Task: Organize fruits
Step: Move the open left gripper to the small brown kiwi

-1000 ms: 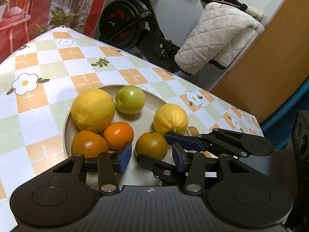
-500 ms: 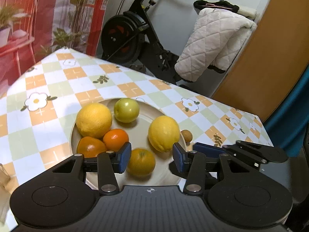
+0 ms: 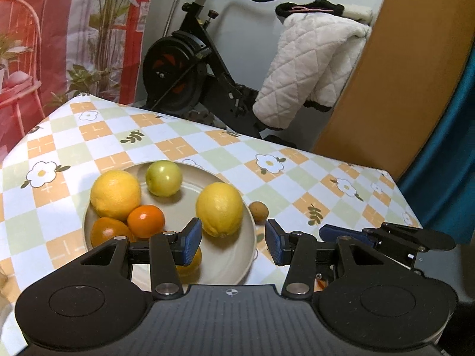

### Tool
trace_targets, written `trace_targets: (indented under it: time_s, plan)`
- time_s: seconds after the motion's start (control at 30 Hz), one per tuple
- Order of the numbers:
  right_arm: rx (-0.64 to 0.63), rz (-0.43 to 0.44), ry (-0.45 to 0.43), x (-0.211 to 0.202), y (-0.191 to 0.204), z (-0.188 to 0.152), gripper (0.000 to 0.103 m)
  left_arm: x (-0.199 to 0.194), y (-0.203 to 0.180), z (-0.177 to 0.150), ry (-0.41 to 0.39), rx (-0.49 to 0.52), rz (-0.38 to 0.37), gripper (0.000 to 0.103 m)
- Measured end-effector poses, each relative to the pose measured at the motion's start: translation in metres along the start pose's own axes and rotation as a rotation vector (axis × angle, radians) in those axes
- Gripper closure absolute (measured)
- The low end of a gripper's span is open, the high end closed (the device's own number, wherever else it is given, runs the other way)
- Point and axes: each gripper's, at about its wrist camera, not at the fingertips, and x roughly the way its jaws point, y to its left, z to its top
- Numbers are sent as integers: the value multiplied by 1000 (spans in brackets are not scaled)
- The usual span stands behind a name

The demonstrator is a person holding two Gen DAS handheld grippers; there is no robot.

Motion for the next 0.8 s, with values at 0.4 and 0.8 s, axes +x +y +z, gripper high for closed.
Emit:
trace_targets:
  time_s: [0.4,0.8]
  plan:
    - [21,-2,-14,-6,-6,-6,59,-3,-9,-2,-9,13,2,53]
    - [54,-14,-16,-7,-22,-12,59,2,-17,-3,6,38,-1,53]
